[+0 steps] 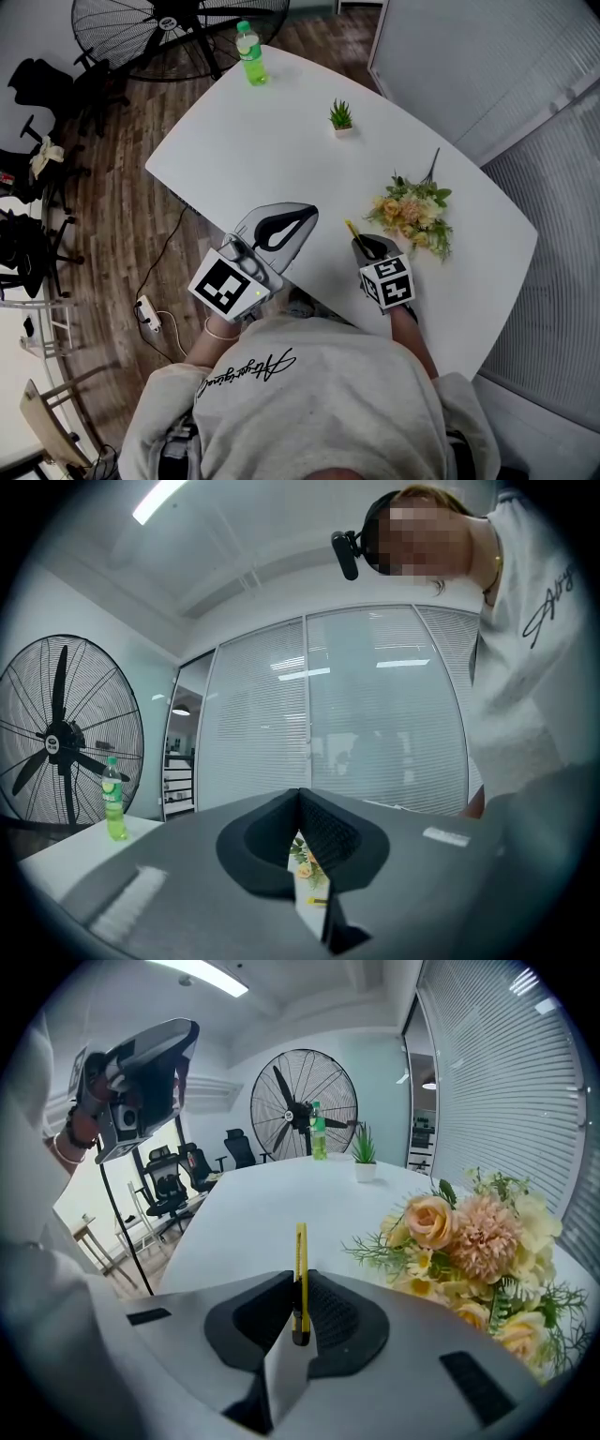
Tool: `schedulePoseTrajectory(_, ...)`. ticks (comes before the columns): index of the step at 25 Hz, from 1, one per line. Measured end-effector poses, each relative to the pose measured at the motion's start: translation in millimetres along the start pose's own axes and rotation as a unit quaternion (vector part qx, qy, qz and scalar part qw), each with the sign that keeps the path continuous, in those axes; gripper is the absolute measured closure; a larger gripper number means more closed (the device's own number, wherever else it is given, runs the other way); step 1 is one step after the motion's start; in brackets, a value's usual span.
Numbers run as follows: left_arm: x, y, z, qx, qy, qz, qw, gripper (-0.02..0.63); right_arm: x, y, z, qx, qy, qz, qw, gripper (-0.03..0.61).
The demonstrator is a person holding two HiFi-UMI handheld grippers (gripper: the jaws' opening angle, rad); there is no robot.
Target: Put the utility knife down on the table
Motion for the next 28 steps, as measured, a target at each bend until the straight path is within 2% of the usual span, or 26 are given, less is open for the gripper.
schedulePoseTrajectory(28, -3.8, -4.4, -2.1, 0.004, -0.002, -0.002, 1.0000, 0.613, 8.0, -4.8, -1.6, -0.008, 0.002, 0.032, 0.999, 0.531)
Point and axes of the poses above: the fingertips, and each gripper's own axes: y backward along the fingers, z to its left, x out of its underside, the point moved 5 cm from there along y, backward along the fingers, and after that the axes turned 1 degree about x, right-handed, at the moved point
